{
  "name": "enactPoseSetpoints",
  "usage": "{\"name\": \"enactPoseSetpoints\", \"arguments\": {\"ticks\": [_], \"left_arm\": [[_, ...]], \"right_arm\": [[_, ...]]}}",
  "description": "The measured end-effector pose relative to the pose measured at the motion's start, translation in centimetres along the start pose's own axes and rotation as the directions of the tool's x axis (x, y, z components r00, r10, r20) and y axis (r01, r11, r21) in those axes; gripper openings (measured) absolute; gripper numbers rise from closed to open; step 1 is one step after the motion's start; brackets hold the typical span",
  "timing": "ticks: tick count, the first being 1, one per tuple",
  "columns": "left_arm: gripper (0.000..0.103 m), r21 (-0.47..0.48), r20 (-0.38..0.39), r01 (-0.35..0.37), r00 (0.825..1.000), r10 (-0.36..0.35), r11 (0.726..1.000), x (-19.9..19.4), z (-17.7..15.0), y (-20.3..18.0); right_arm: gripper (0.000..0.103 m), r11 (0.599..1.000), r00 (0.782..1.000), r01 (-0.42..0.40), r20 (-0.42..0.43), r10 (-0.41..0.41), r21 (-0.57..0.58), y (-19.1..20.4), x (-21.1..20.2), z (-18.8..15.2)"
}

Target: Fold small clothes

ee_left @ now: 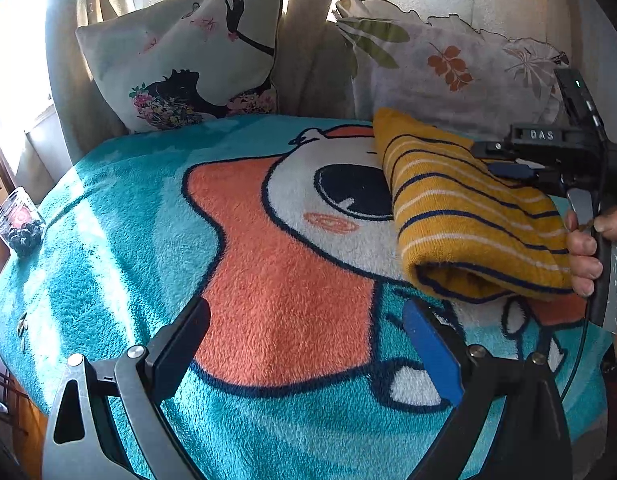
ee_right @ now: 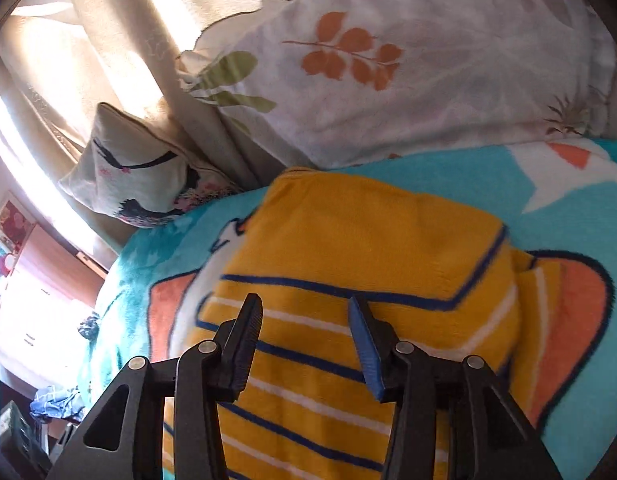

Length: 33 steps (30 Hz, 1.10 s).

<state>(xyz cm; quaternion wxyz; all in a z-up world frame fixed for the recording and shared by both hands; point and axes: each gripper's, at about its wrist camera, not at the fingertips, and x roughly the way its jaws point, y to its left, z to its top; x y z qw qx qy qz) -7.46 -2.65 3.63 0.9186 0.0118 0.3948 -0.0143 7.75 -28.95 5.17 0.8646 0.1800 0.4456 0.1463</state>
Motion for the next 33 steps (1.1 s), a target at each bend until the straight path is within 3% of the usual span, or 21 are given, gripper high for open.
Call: {"name": "enactPoseSetpoints", "arguments": {"ticks": [4, 8, 13, 24, 29, 33], "left_arm": [[0.096, -0.001, 0.001, 0.001, 1.0, -0.001, 1.0, -0.1, 0.0, 0.0], [0.096, 0.007, 0.007, 0.005, 1.0, -0.005, 1.0, -0.5, -0.1, -0.4], [0.096, 0.017, 0.021, 0.003, 1.0, -0.003, 1.0, -1.3, -0.2, -1.2], [0.096, 0.034, 0.148, -0.05, 0.988, 0.045, 0.998, -5.1, -0.7, -2.8], [0.096, 0.02, 0.201, -0.081, 0.977, 0.076, 0.996, -6.8, -0.9, -3.1], [0.101, 0.03, 0.209, -0.062, 0.976, 0.055, 0.998, -7.3, -1.1, -3.6]], "right_arm": [[0.046, 0.992, 0.999, -0.03, 0.046, 0.024, 0.124, -4.6, -2.6, -0.6], [0.057, 0.975, 0.98, 0.157, 0.1, -0.174, 0.158, -6.8, -5.5, -0.8], [0.057, 0.966, 0.969, 0.185, 0.128, -0.21, 0.179, -8.0, -8.2, -2.5], [0.063, 0.952, 0.937, 0.305, 0.188, -0.294, -0.035, -1.3, -12.2, -8.8], [0.069, 0.898, 0.912, 0.392, 0.215, -0.35, -0.201, 2.1, -12.9, -11.5], [0.07, 0.842, 0.893, 0.444, 0.234, -0.385, -0.307, 4.1, -13.3, -13.4]]}}
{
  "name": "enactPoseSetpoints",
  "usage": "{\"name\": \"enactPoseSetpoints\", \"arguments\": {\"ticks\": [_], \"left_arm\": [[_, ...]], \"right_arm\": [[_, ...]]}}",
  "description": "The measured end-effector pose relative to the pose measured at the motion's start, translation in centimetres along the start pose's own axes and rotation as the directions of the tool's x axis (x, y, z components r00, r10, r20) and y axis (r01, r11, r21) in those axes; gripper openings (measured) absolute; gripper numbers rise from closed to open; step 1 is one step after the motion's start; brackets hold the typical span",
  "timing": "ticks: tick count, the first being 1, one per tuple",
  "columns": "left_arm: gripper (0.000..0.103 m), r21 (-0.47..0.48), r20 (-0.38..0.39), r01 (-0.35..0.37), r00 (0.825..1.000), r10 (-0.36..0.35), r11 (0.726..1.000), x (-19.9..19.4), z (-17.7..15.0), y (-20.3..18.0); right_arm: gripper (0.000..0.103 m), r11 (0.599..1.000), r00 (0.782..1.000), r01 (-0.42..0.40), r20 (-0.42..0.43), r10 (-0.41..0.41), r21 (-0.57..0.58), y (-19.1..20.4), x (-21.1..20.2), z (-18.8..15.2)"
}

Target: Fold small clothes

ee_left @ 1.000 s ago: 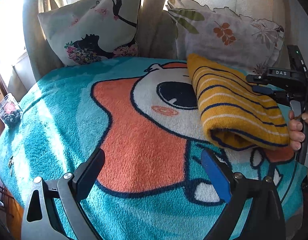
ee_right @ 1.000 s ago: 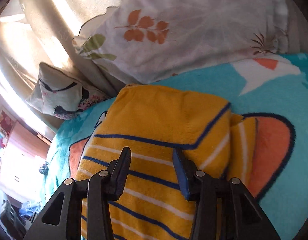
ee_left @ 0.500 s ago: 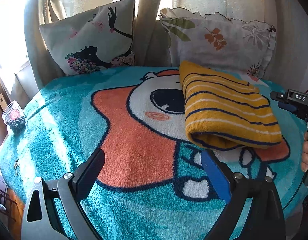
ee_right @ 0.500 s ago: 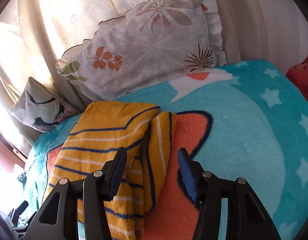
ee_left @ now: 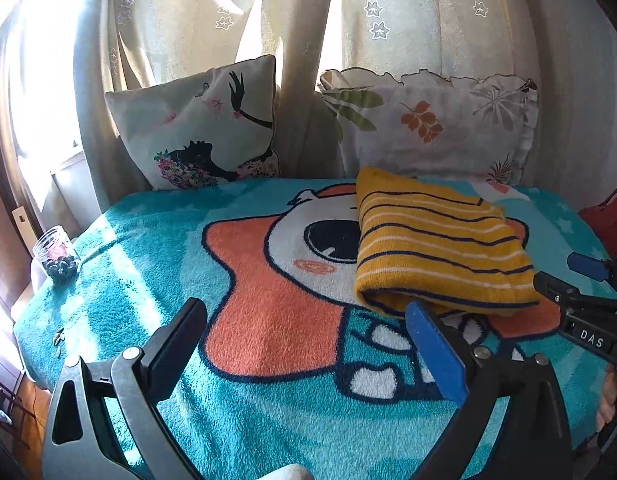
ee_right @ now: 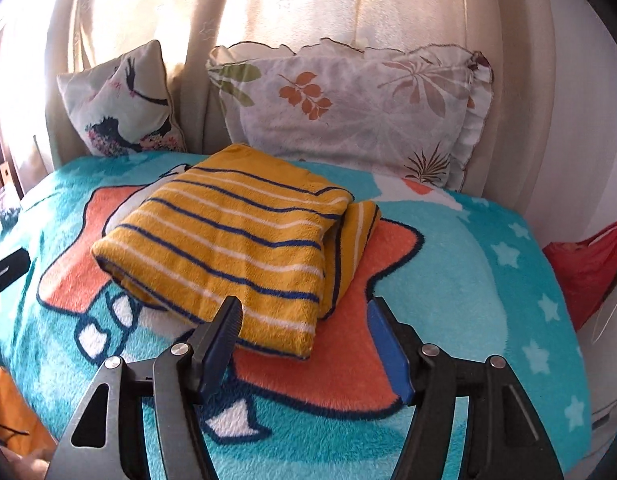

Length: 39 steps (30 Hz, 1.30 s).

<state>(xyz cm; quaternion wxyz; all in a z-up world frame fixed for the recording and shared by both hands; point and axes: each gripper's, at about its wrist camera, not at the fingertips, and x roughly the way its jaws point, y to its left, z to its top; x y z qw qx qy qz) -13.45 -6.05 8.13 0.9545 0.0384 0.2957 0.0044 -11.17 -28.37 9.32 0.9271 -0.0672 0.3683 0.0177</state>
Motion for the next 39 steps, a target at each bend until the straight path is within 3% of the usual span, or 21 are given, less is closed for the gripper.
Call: {"name": "enactPoseSetpoints", "arguments": {"ticks": [6, 10, 14, 17, 22, 26, 29, 33, 39], "left_arm": [[0.101, 0.021, -0.002, 0.013, 1.0, -0.013, 1.0, -0.2, -0.1, -0.9], [0.101, 0.021, -0.029, 0.03, 0.999, -0.03, 0.999, 0.4, -0.2, -1.0], [0.101, 0.011, -0.047, 0.049, 0.998, -0.048, 0.999, 1.0, -0.2, -1.2], [0.101, 0.001, -0.061, 0.067, 0.996, -0.067, 0.998, 1.6, -0.3, -1.5], [0.101, 0.011, -0.098, 0.088, 0.991, -0.087, 0.996, 2.7, -0.5, -2.1], [0.101, 0.011, -0.12, 0.09, 0.989, -0.088, 0.996, 3.5, -0.5, -2.3], [0.101, 0.003, -0.138, 0.091, 0.986, -0.09, 0.996, 4.3, -0.5, -2.1], [0.101, -0.012, -0.157, 0.102, 0.982, -0.102, 0.995, 5.3, -0.4, -1.9], [0.101, -0.011, -0.187, 0.121, 0.975, -0.121, 0.993, 6.7, -0.5, -1.9]], "right_arm": [[0.073, 0.999, 1.0, 0.01, 0.006, -0.009, -0.037, 0.3, -1.6, -0.6], [0.073, 0.99, 0.996, 0.092, 0.001, -0.092, -0.11, -0.3, -2.0, -0.7], [0.077, 0.916, 0.956, 0.287, 0.027, -0.291, -0.281, -1.4, -2.4, -0.6], [0.08, 0.879, 0.932, 0.353, 0.033, -0.362, -0.319, -2.3, -2.7, -0.5], [0.082, 0.949, 0.974, 0.207, -0.038, -0.222, -0.24, -1.7, -1.5, -1.3], [0.082, 0.97, 0.983, 0.16, -0.058, -0.173, -0.181, 0.3, 0.7, -1.9], [0.082, 0.995, 0.994, 0.085, -0.067, -0.089, -0.058, 0.6, 1.9, -1.4], [0.082, 0.996, 1.0, 0.012, -0.023, -0.01, 0.094, -0.1, 2.7, -0.7], [0.082, 0.988, 1.0, 0.005, 0.003, -0.006, 0.156, -0.5, 3.5, -0.4]]}}
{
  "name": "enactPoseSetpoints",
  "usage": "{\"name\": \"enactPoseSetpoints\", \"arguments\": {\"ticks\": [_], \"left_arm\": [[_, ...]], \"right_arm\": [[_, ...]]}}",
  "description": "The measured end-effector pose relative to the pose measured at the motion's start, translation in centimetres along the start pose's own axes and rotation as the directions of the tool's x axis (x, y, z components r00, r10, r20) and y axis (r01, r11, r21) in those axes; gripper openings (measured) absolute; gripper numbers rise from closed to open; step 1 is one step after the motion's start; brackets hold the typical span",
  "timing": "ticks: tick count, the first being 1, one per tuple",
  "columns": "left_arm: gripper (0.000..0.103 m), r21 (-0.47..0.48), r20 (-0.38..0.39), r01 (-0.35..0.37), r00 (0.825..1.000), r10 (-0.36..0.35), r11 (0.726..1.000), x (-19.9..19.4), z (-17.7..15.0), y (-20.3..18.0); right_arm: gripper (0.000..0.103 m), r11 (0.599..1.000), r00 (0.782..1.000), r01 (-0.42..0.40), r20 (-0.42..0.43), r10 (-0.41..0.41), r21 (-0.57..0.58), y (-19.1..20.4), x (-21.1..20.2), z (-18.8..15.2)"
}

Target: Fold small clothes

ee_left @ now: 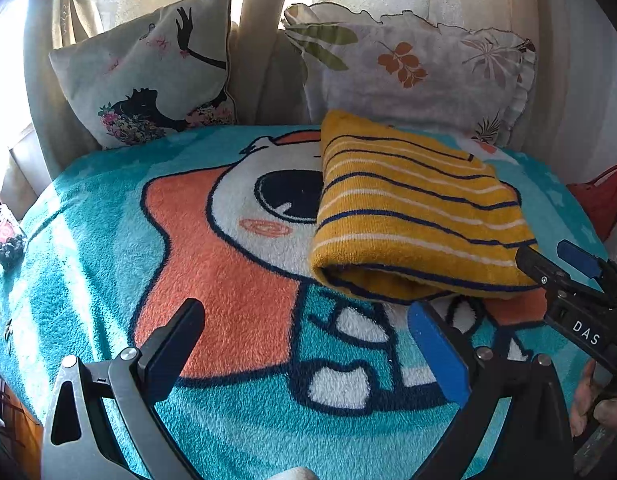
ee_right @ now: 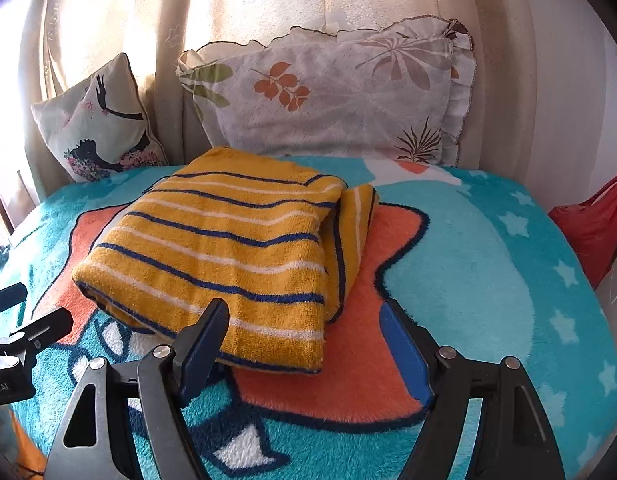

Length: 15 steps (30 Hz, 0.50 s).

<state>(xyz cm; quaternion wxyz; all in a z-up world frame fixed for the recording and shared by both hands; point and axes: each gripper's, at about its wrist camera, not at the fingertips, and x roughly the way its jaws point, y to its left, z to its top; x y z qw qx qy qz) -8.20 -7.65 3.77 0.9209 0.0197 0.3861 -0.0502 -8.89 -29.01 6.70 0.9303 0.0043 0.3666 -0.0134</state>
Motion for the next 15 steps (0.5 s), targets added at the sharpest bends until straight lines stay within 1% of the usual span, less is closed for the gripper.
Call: {"name": "enactPoseSetpoints", "arguments": {"ticks": [3, 7, 10, 13, 15], "left_arm": [[0.101, -0.002, -0.017, 0.009, 1.0, -0.009, 1.0, 0.7, 0.0, 0.2], [0.101, -0.01, -0.033, 0.016, 0.999, -0.016, 1.0, 1.4, 0.0, 0.5], [0.101, -0.018, -0.037, 0.017, 0.999, -0.018, 1.0, 1.7, 0.0, 0.8], [0.101, -0.028, -0.036, 0.023, 0.999, -0.024, 0.999, 1.7, 0.0, 1.2], [0.101, -0.037, -0.034, 0.028, 0.999, -0.029, 0.999, 1.7, 0.0, 1.6]], "right_arm": [[0.082, 1.0, 1.0, 0.01, -0.015, -0.01, 0.004, 0.0, 0.6, -0.2], [0.082, 0.999, 0.999, -0.006, -0.046, 0.008, 0.044, -0.4, 1.5, -0.6], [0.083, 0.998, 0.999, -0.01, -0.047, 0.013, 0.066, -0.5, 1.7, -0.5], [0.084, 0.998, 0.999, 0.009, -0.042, -0.007, 0.06, -0.2, 1.7, -0.6], [0.085, 0.998, 0.998, 0.047, -0.048, -0.045, 0.039, 0.3, 1.7, -0.7]]}}
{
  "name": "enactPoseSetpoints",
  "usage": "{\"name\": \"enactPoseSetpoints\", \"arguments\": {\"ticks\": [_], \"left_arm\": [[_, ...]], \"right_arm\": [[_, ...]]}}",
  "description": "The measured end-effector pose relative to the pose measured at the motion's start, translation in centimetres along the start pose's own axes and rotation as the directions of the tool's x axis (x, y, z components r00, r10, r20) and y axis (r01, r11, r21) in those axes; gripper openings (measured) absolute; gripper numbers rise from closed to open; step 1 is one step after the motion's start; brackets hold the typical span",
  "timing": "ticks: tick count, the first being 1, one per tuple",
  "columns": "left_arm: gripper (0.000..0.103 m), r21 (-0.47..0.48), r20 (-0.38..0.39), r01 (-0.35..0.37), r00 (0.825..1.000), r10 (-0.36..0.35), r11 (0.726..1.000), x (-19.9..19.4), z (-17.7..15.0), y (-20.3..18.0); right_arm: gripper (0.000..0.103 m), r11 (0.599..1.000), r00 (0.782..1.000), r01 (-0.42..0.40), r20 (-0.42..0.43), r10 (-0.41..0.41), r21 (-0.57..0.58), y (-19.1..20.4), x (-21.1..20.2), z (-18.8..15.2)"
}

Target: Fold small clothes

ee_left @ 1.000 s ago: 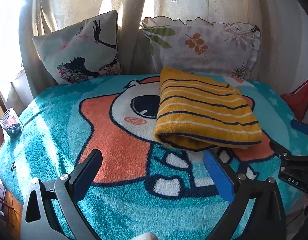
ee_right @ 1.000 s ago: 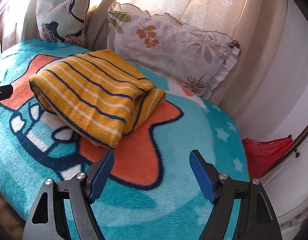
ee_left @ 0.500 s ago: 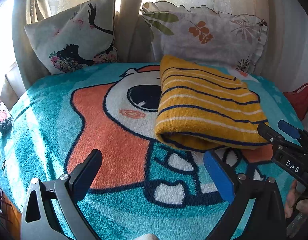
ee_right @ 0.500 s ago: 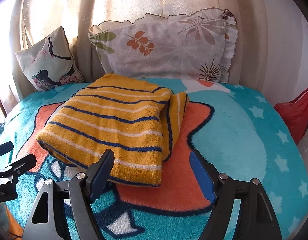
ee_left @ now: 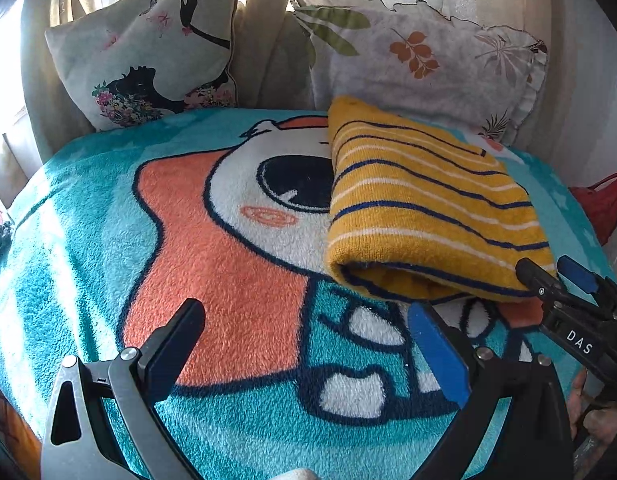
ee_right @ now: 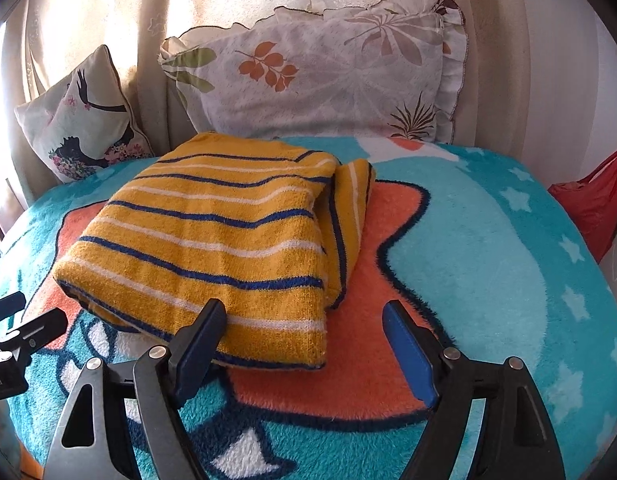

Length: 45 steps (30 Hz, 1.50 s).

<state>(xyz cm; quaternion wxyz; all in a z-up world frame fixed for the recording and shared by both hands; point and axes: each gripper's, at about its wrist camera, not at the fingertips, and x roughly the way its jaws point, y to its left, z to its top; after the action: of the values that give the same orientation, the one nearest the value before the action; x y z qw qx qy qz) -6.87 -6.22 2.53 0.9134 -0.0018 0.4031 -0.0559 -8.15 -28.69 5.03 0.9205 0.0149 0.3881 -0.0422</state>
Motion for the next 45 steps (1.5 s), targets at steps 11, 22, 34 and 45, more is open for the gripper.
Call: {"name": "enactPoseSetpoints", "arguments": {"ticks": [11, 22, 34, 45], "left_arm": [[0.101, -0.017, 0.011, 0.009, 1.0, -0.009, 1.0, -0.9, -0.3, 1.1], [0.101, 0.009, 0.025, 0.007, 1.0, -0.008, 1.0, -1.9, -0.6, 0.2], [0.101, 0.037, 0.028, -0.007, 1.0, 0.006, 0.999, -2.4, -1.0, -0.9], [0.101, 0.056, 0.021, -0.012, 1.0, 0.011, 0.998, -2.3, -1.1, -1.4]], "right_arm": [[0.085, 0.981, 0.985, 0.171, -0.016, -0.174, -0.093, 2.1, -1.8, -0.1], [0.085, 0.962, 0.972, 0.234, -0.005, -0.237, -0.143, 2.5, -2.8, -0.5], [0.085, 0.949, 0.957, 0.28, -0.029, -0.287, -0.147, 1.4, -2.9, -1.0], [0.085, 0.95, 0.958, 0.275, -0.036, -0.283, -0.149, 1.0, -2.9, -1.3]]}}
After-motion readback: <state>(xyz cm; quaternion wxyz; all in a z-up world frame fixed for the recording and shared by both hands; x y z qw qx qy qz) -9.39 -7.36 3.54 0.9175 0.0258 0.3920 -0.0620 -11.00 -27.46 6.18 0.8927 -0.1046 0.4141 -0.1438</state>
